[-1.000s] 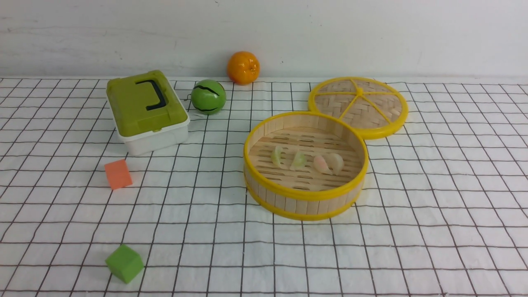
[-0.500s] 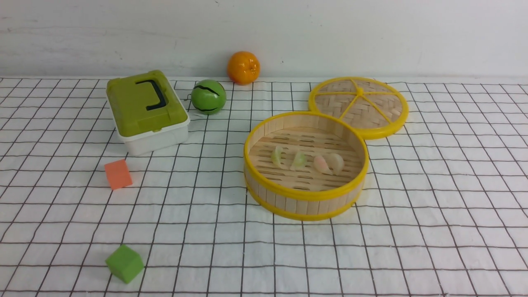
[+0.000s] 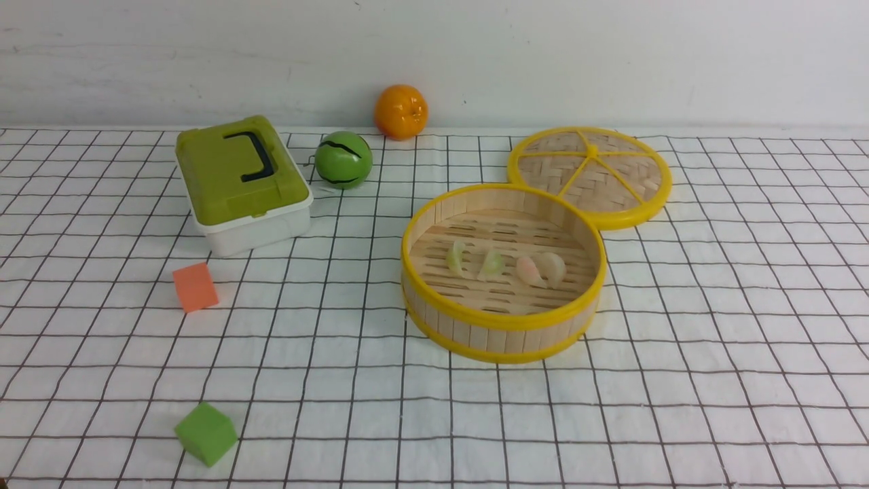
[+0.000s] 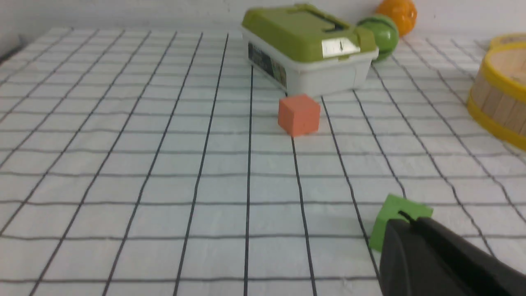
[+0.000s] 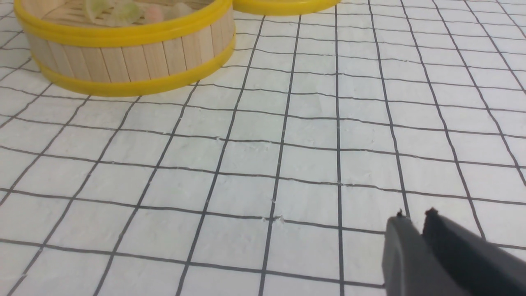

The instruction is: Put the dumplings into the steamer on the table with the white tablecloth.

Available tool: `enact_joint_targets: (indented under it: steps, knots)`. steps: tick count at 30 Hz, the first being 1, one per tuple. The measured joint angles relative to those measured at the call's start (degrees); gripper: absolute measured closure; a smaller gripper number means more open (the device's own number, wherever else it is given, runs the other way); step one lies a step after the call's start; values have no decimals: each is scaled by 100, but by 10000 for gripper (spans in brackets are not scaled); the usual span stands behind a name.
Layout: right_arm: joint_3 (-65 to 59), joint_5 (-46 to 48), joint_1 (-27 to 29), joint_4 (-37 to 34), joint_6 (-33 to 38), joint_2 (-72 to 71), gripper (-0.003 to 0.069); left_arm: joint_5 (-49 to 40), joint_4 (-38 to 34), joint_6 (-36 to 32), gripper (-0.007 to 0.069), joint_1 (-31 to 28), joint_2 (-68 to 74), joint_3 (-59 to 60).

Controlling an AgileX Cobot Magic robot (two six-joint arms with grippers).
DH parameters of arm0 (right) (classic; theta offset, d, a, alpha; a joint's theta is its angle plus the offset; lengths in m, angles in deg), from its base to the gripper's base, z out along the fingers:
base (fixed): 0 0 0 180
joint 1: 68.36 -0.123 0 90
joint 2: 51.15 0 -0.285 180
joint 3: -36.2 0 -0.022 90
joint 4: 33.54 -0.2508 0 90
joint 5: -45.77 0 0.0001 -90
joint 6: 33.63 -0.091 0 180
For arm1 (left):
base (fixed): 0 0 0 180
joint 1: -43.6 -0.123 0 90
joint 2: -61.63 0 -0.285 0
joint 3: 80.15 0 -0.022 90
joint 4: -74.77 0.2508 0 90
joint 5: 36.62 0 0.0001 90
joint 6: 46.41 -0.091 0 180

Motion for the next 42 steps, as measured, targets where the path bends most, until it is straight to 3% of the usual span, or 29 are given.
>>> enact_joint_targets:
  steps: [8,42]
  knots:
    - [0,0,0,0,0,0,573,-809,-59,-50,637,0,0,0]
    - [0,2,0,0,0,0,533,-849,-60,-68,637,0,0,0]
